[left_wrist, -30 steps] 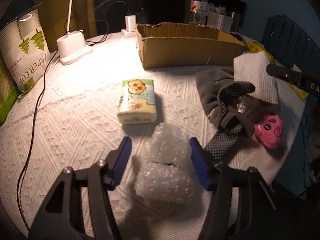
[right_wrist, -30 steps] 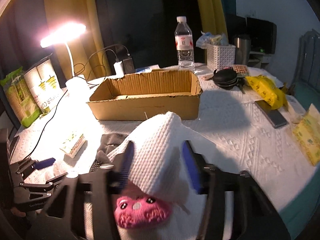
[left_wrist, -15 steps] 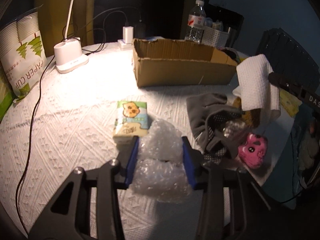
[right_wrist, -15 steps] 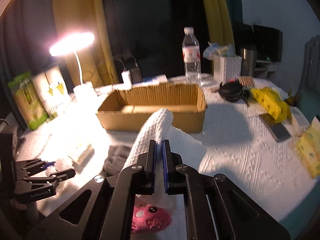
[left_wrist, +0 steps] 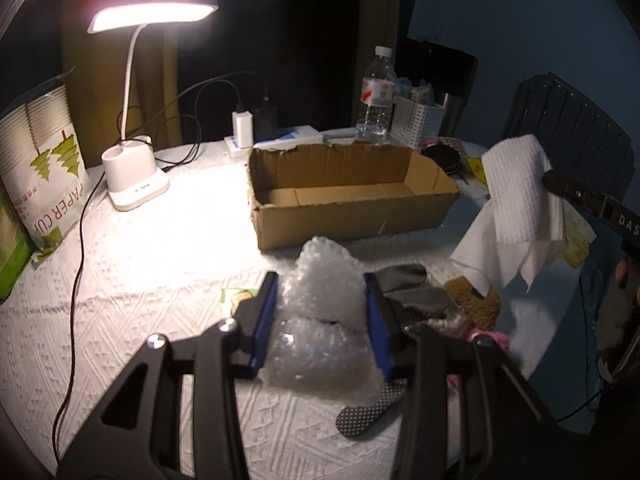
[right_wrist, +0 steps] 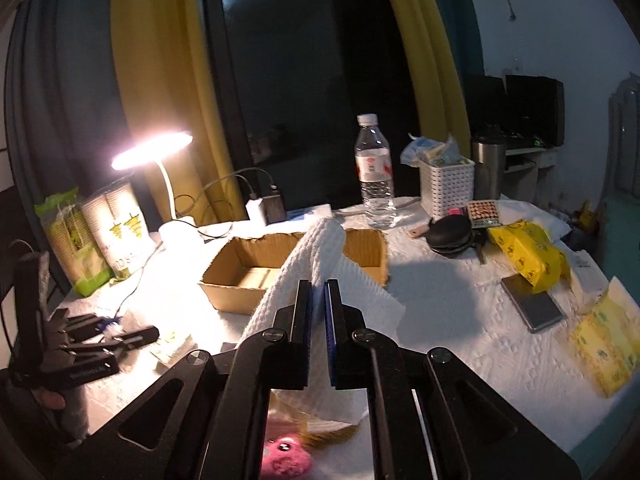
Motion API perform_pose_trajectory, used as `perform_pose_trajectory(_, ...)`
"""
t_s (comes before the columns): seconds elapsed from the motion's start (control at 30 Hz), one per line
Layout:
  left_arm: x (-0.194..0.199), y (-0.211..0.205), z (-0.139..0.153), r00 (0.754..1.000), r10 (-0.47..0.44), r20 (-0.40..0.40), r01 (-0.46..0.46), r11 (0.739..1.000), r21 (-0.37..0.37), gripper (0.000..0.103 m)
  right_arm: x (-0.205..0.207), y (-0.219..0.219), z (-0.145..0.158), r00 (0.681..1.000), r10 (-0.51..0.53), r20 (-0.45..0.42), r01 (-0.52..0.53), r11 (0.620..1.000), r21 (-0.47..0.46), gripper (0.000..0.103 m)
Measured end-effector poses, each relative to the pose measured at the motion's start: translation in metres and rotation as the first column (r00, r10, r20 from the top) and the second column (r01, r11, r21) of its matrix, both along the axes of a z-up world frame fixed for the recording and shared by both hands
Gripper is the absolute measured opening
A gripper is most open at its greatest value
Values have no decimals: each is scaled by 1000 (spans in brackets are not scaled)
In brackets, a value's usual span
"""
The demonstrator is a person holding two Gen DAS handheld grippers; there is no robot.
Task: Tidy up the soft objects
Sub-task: 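Lift and carry the bubble wrap and paper towel toward the cardboard box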
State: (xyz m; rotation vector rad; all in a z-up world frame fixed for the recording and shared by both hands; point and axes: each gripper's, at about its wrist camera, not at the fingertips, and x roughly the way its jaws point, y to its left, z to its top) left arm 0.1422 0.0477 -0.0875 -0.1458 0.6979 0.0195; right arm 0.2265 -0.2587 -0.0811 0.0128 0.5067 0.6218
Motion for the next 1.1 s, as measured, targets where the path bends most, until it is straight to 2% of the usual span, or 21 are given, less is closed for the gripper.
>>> perform_pose_trajectory(0.27,5,-10,3,1000,-11,7,11,1000,10,42,14,-36,-8,997,-64,-51,67,997,44,9)
perform_pose_trajectory(0.3,6,-11,4,1000,-13,9,13,1000,12,42,19,-40,-12,993,-98,-68,100,995,25,14)
perform_pose_trajectory(0.37,8,-14,4,1000,-17,10,17,1000,15,42,29,-47,-24,981,-168,-99,166,986,-33,57)
perform_pose_trajectory(0.4,9,-15,4,1000,-19,8,19,1000,17,42,32,-51,-31,975,-196,-107,191,980,-54,60)
perform_pose_trajectory(0.53,12,-21,1,1000,-21,-8,21,999,24,42,35,-71,-52,955,-270,-124,259,961,-102,60)
perform_pose_trajectory(0.6,14,-25,0,1000,-26,-14,26,999,28,42,31,-75,-56,956,-269,-117,257,960,-110,60)
perform_pose_trajectory(0.67,16,-30,0,999,-33,-18,33,999,33,42,26,-74,-59,965,-242,-100,230,966,-117,60)
perform_pose_trajectory(0.83,21,-40,-3,999,-44,-31,45,998,38,42,6,-47,-70,993,-90,-74,75,979,-189,59)
perform_pose_trajectory(0.9,20,-43,-4,998,-45,-37,46,998,40,42,0,-32,-81,996,-41,-83,20,971,-238,54)
perform_pose_trajectory(0.97,20,-43,-6,998,-43,-42,45,998,41,42,-2,-23,-90,994,-19,-110,-11,965,-263,38)
perform_pose_trajectory(1.1,19,-42,-8,998,-33,-50,36,999,41,42,0,-7,-111,991,-18,-130,-29,935,-355,37)
